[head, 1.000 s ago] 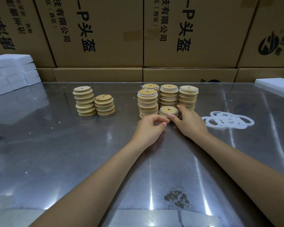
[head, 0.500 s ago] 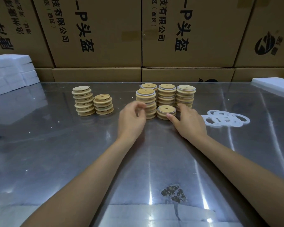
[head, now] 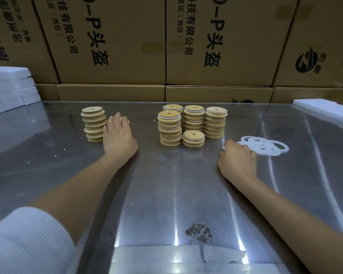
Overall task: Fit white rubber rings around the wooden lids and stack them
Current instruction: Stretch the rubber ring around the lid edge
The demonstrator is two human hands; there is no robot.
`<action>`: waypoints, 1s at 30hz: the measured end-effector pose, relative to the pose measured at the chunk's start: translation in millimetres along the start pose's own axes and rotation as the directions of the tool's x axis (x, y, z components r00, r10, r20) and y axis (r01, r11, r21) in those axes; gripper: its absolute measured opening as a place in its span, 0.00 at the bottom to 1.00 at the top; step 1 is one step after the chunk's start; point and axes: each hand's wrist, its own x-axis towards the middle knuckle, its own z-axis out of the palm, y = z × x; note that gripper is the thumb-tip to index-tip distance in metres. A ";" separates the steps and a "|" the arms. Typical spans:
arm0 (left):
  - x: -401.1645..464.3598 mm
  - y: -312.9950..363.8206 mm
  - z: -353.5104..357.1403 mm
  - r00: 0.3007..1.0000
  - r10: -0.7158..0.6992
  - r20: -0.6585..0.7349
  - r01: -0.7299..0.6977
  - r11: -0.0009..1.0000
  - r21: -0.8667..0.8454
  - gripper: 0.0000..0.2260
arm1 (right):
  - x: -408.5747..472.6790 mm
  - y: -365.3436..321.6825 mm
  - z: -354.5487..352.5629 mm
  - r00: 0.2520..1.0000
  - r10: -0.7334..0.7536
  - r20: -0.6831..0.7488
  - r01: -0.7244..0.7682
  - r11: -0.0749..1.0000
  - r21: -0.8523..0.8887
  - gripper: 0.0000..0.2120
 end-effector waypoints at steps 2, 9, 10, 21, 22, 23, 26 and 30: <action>3.6 -10.8 -0.4 0.997 0.054 0.049 -0.056 0.998 0.038 0.28 | 0.5 0.0 -0.3 0.998 -0.056 -0.016 0.057 0.998 0.018 0.12; 7.1 -21.8 -9.6 0.985 0.143 -0.095 -0.139 0.989 0.049 0.16 | 4.9 3.7 -2.0 0.998 0.066 0.009 -0.066 0.997 0.044 0.13; 5.8 -21.7 -11.0 0.982 0.147 -0.116 -0.146 0.989 0.018 0.15 | 5.7 4.2 -1.9 0.999 0.051 -0.001 -0.051 0.998 0.044 0.13; -34.9 1.8 -35.9 0.784 0.446 -0.433 -0.570 0.793 -0.216 0.10 | 4.7 6.5 -3.4 0.991 -0.032 -0.131 0.088 0.889 0.450 0.16; -40.2 7.1 -38.2 0.758 0.487 -0.434 -0.614 0.757 -0.223 0.10 | 4.2 6.5 -4.1 0.990 -0.020 -0.136 0.088 0.856 0.509 0.15; -45.5 13.1 -39.9 0.731 0.530 -0.430 -0.655 0.720 -0.227 0.10 | 4.4 6.6 -4.7 0.990 -0.006 -0.138 0.083 0.824 0.560 0.14; -60.5 35.8 -40.0 0.671 0.637 -0.381 -0.737 0.628 -0.248 0.11 | 6.3 7.0 -5.8 0.992 0.031 -0.122 0.058 0.746 0.663 0.12; -71.6 67.1 -33.0 0.669 0.686 -0.286 -0.742 0.600 -0.298 0.11 | 5.7 5.7 -5.9 0.990 0.018 -0.143 0.093 0.676 0.731 0.11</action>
